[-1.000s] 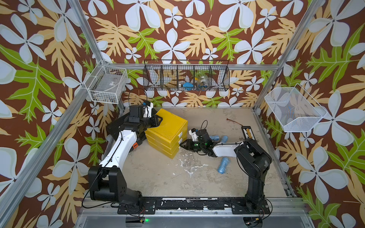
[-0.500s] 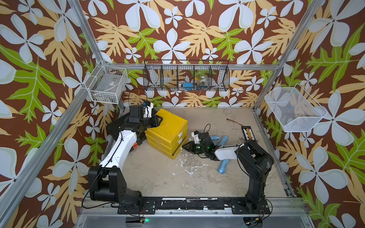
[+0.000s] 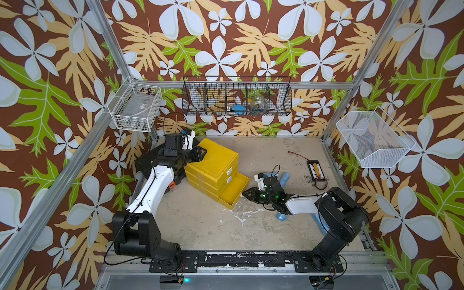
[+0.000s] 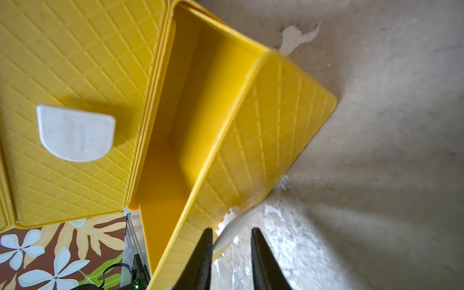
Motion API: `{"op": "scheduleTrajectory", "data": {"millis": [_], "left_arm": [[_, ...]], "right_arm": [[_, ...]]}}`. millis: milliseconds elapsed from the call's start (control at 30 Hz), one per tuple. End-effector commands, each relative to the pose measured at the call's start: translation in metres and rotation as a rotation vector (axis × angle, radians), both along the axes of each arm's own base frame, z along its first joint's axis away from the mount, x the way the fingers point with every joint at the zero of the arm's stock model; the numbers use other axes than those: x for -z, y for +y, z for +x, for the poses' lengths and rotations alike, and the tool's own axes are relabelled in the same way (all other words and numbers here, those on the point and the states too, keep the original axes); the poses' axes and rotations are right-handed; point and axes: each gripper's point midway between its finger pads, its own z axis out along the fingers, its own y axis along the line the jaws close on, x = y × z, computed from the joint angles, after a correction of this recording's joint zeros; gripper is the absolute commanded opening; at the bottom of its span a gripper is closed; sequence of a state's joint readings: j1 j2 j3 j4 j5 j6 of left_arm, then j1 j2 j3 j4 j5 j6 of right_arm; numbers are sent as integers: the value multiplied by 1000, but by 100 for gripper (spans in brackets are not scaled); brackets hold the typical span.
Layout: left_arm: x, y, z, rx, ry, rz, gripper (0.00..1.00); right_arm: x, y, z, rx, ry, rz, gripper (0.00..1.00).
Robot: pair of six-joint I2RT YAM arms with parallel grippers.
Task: Sort the rolls of trash bags by color and place them into the drawer
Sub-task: Open the drawer in the storage box.
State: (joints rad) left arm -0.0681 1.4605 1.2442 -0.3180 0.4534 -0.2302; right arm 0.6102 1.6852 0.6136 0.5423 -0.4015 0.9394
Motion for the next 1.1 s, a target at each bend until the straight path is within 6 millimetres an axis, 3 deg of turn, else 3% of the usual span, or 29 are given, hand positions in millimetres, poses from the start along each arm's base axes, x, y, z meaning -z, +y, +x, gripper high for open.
{"op": "scheduleTrajectory", "data": {"millis": [0, 533, 633, 900, 1067], "left_arm": [[15, 2, -9, -4, 72, 14, 37], [13, 2, -9, -4, 69, 13, 37], [13, 2, -9, -3, 71, 12, 37], [13, 2, -8, -3, 68, 11, 37], [13, 1, -7, -3, 63, 0, 37]], "right_arm": [[22, -23, -14, 20, 54, -101, 28], [9, -46, -26, 42, 23, -132, 29], [4, -46, -25, 37, 3, -131, 35], [-38, -41, -11, 5, -109, -156, 48], [-56, -68, -13, 46, -138, -276, 52]]}}
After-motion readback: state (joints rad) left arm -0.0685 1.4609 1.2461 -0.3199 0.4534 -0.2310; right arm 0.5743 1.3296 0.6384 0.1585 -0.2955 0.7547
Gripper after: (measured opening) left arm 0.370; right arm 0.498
